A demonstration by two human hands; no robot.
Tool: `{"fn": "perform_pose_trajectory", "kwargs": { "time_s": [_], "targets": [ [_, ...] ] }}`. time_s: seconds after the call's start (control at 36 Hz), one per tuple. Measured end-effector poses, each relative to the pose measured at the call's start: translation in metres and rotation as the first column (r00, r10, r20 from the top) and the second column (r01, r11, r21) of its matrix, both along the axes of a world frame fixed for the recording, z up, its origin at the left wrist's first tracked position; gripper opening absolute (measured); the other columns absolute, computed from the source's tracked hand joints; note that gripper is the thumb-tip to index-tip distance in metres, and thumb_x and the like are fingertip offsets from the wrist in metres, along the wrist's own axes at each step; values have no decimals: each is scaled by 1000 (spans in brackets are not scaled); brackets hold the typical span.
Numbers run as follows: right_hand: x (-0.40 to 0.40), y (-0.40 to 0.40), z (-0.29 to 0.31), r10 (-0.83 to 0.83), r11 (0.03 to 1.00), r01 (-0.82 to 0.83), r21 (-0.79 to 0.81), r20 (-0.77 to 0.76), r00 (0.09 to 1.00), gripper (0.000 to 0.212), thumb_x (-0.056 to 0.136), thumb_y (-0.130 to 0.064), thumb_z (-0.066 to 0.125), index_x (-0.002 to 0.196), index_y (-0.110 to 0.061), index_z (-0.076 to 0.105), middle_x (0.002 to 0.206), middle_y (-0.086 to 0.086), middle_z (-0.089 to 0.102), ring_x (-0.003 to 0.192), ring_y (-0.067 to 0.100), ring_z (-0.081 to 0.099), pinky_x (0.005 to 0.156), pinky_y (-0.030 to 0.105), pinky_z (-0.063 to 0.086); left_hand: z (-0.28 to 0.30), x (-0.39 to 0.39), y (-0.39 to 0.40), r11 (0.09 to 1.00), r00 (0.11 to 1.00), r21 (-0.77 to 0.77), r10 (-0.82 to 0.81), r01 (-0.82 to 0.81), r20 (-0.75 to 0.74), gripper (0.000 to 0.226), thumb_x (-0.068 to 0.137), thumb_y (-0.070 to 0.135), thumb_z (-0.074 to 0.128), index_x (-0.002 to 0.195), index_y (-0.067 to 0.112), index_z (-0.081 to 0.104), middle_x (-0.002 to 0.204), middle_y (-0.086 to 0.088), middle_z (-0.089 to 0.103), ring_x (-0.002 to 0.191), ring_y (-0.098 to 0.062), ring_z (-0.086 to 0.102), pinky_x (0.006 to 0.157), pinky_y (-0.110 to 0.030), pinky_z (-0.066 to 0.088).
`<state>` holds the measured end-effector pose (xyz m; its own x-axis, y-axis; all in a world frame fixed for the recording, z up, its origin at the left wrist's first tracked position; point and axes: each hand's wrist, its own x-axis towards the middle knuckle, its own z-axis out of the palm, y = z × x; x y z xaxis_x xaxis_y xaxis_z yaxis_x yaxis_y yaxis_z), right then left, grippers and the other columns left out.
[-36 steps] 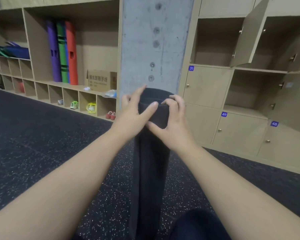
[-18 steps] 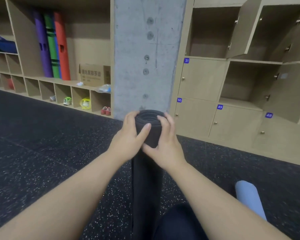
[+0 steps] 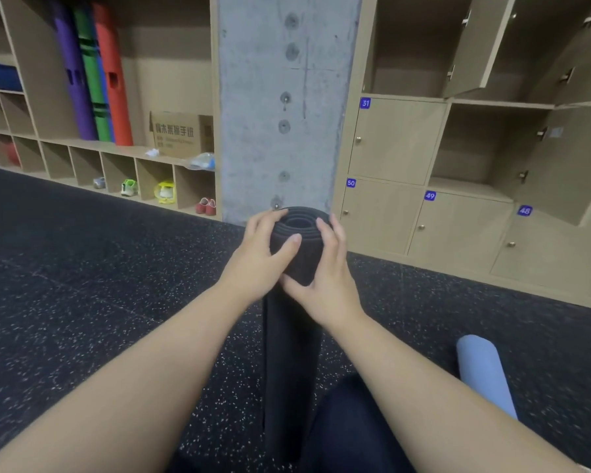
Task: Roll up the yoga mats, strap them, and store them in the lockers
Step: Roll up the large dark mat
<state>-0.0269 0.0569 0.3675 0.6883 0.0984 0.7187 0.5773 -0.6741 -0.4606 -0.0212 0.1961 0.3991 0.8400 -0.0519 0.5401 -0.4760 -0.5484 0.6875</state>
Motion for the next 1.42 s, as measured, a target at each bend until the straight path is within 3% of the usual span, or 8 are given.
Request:
{"fn": "perform_pose_trajectory", "kwargs": {
  "time_s": [0.19, 0.31, 0.78, 1.03, 1.14, 1.25, 1.36, 1.42],
  "targets": [
    [-7, 3, 33, -67, 989, 57, -133, -67, 996, 96, 78, -39, 77, 152, -15, 21, 162, -4, 14, 150, 23, 2, 120, 46, 19, 7, -7, -6, 998, 1000, -66, 14, -16, -22, 56, 94, 56, 41, 142, 27, 39, 146, 9, 36, 119, 4, 35, 108, -34, 31],
    [-11, 4, 32, -91, 991, 82, -106, -86, 992, 90, 82, -35, 73, 152, -11, 22, 160, 1, 20, 150, 18, 1, 118, 27, 6, -2, -13, -12, 995, 1000, -98, 26, -26, 4, 55, 97, 49, 44, 147, 26, 33, 149, 10, 33, 120, 7, 32, 101, -26, 27],
    [-24, 17, 31, -120, 989, 111, -98, -88, 989, 63, 79, -37, 75, 128, -12, 45, 147, -2, 35, 147, 10, 9, 103, 37, 38, -5, -25, 8, 987, 998, -145, -63, 63, 5, 48, 96, 34, 53, 140, 21, 38, 145, 8, 34, 123, 7, 30, 104, -22, 27],
    [-12, 12, 11, -56, 998, 56, 7, 35, 998, 75, 74, -27, 81, 134, -6, 42, 152, 9, 30, 143, 10, 12, 111, 26, 18, -6, -18, 14, 993, 990, -32, -113, 116, 81, 57, 87, 26, 69, 138, 25, 43, 159, 6, 17, 131, 13, 14, 108, -19, 18],
    [5, 14, 1, -24, 998, 19, 65, 77, 997, 82, 74, -39, 73, 139, -11, 33, 152, 10, 27, 147, 23, 17, 116, 41, 29, -10, -13, 8, 996, 986, 65, -73, 64, 152, 47, 94, 27, 59, 138, 33, 45, 155, 13, 23, 134, -10, 37, 104, -40, 40],
    [20, 10, 1, -4, 995, -6, 99, 99, 995, 81, 73, -43, 65, 138, -4, 37, 150, 11, 29, 143, 19, 25, 113, 45, 34, -9, -3, 0, 992, 987, 122, -24, 5, 158, 48, 93, 40, 55, 139, 43, 40, 152, 14, 22, 125, -18, 47, 95, -45, 47],
    [35, 3, -2, 32, 986, -47, 158, 97, 995, 73, 81, -39, 58, 142, -7, 34, 151, 10, 25, 145, 28, 24, 116, 35, 27, -9, 7, -21, 983, 986, 153, 75, -98, 149, 71, 78, 62, 62, 137, 32, 37, 154, 5, 17, 127, -29, 44, 93, -48, 46],
    [42, -2, -8, 36, 981, -53, 187, 96, 995, 76, 84, -33, 62, 146, -19, 21, 152, -1, 16, 147, 16, 17, 115, 19, 20, -11, 13, -31, 985, 984, 128, 97, -116, 150, 79, 73, 62, 67, 138, 28, 37, 154, 1, 16, 131, -33, 38, 97, -51, 44]
  ]
}}
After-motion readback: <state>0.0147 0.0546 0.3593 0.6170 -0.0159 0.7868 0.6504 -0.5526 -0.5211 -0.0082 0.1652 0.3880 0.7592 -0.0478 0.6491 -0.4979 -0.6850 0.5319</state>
